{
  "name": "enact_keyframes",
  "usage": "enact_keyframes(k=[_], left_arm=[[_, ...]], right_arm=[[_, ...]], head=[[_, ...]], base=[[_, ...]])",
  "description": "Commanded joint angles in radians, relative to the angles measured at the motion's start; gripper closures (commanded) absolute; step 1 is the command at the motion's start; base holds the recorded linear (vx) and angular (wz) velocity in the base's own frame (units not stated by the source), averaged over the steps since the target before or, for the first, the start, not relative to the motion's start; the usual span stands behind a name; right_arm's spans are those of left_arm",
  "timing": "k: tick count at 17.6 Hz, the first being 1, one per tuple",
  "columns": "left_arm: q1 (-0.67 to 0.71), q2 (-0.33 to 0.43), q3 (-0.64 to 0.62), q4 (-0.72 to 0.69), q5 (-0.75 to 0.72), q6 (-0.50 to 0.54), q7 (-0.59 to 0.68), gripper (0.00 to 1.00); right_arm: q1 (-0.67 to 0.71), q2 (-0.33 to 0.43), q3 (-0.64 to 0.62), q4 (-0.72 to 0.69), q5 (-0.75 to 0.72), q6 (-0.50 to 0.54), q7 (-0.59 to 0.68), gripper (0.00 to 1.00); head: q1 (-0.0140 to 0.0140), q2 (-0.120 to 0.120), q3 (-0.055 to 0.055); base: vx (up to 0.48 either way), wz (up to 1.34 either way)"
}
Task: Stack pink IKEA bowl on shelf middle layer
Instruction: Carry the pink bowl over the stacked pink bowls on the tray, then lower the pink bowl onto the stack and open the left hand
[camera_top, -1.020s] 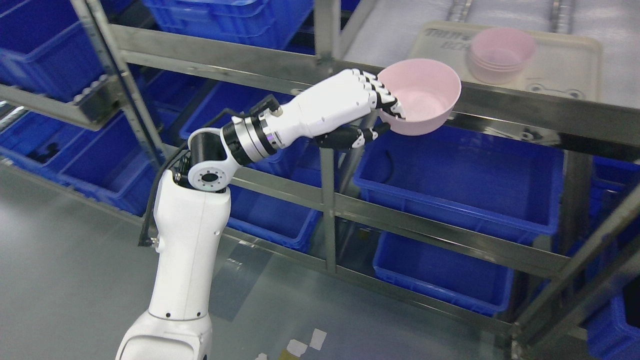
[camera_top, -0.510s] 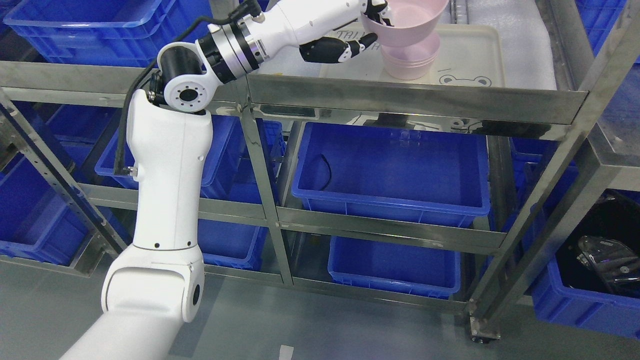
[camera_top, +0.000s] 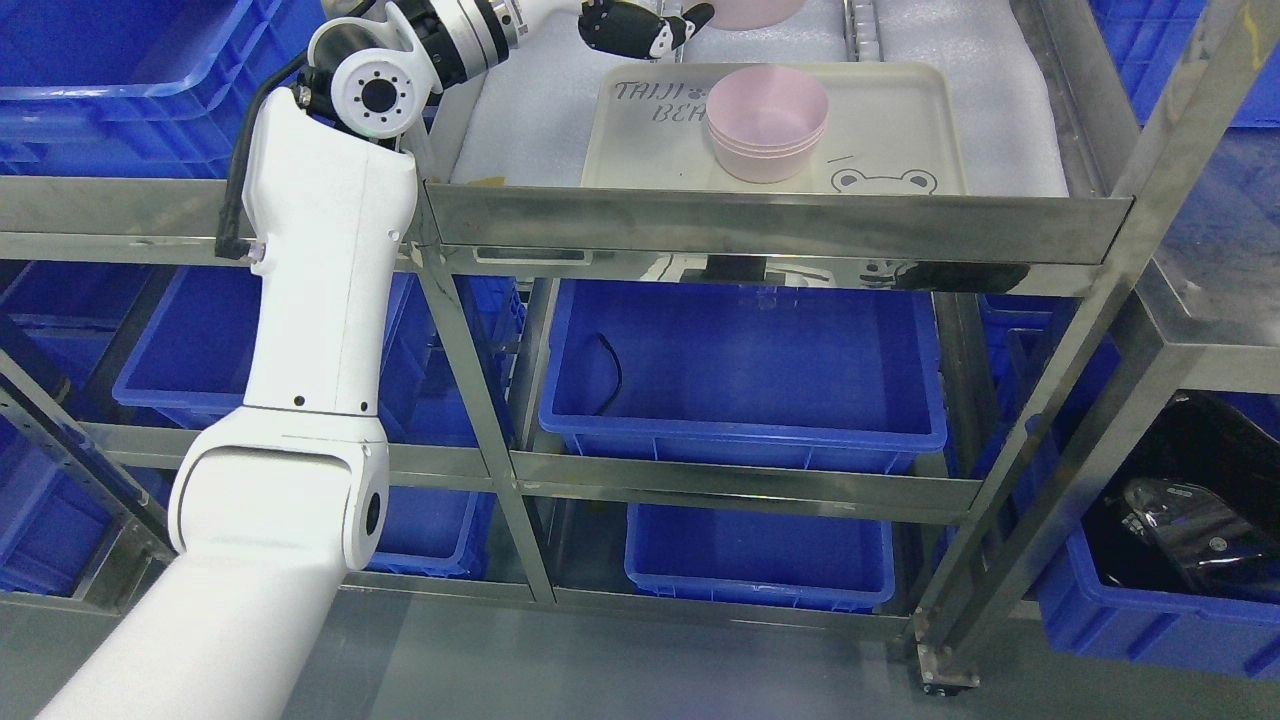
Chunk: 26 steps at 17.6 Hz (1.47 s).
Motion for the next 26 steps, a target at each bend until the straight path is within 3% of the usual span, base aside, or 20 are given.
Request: enact_keyframes(k=[1,7,12,17,24,26], left_arm=[[-0.05,-0.026,-0.215,0.285,-0.022,0.026,0.043,0.98],[-0.031,-0.018,-0.327,0.149,-0.082,0.023,0.048,0.98],[-0.024,0.123,-0.275,-0.078,-0.085,0.066,0.025,0.98],[0.145,0.049,-0.243,-0.241,-0.081,0.039,-0.055,0.97],[0.133,0.05,-0.235,-0.219,-0.157,0.045,-0.043,0.97],[0.131,0.065,-0.23,-0.218,-0.162,0.049,-0.043,0.93]], right_arm=[[0.015,-0.017,0.0,-0.017,0.0,0.0,-0.001,0.0],[0.015,-0.017,0.0,-0.017,0.0,0.0,-0.001,0.0],[0.015,-0.017,0.0,-0.017,0.0,0.0,-0.001,0.0],[0.015,-0.017,0.0,-0.017,0.0,0.0,-0.001,0.0],[0.015,-0.017,0.0,-0.017,0.001,0.0,-0.001,0.0],[0.015,-0.017,0.0,-0.017,0.0,0.0,-0.001,0.0]], head=[[0.0,0.0,0.0],[0.0,0.0,0.0],[0.0,0.0,0.0],[0.0,0.0,0.0],[0.0,0.0,0.0],[0.0,0.0,0.0]], base=[[0.099,-0.06],[0.115,-0.06],[0.042,-0.02],[0.002,0.0],[0.001,0.0],[0.0,0.0]])
